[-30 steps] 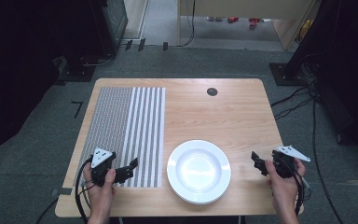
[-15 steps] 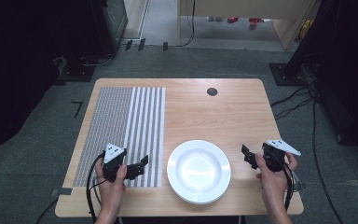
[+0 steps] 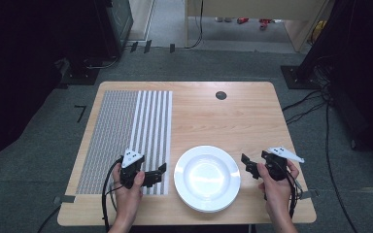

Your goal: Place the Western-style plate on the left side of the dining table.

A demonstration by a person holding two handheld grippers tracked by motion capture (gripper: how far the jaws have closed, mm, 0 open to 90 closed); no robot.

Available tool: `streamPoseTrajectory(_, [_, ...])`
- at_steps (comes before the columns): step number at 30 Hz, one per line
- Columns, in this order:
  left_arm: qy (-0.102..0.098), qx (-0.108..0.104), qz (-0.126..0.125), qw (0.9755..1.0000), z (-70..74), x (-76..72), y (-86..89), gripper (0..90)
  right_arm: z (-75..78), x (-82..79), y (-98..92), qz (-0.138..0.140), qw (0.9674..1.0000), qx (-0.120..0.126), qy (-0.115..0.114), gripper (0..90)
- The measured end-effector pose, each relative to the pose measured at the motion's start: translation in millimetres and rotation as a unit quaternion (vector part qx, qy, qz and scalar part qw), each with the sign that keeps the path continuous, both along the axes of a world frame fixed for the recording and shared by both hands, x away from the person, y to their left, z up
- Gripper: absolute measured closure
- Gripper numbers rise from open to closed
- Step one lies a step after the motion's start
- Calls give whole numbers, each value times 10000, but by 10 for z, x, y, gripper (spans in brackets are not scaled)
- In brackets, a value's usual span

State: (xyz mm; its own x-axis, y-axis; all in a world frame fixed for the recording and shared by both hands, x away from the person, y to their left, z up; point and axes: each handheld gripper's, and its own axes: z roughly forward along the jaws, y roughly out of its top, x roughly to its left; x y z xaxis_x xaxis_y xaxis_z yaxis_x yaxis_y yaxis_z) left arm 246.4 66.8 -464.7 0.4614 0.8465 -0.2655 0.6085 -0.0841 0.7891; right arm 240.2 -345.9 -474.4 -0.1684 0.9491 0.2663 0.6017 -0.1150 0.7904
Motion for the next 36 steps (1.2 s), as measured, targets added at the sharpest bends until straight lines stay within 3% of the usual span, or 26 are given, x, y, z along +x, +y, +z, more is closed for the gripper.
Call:
streamPoseTrajectory(15, [172, -18, -378, 9991, -56, -54, -231, 85, -1, -95, 183, 73, 9999, 26, -75, 210])
streamPoseTrajectory(20, [242, -254, -560, 9978, -58, -70, -291, 89, -22, -113, 247, 138, 9998, 130, -33, 319])
streamPoseTrajectory(27, [356, -204, -592, 9974, -89, -105, -376, 252, -45, -144, 255, 378, 9980, 505, -32, 553])
streamPoseTrajectory(32, [461, -285, -593, 9968, -109, -111, -380, 345, -125, -151, 279, 509, 9967, 623, 111, 564])
streamPoseTrajectory(36, [511, -362, -738, 9953, -141, -130, -405, 435, -170, -139, 250, 552, 9955, 751, 149, 599])
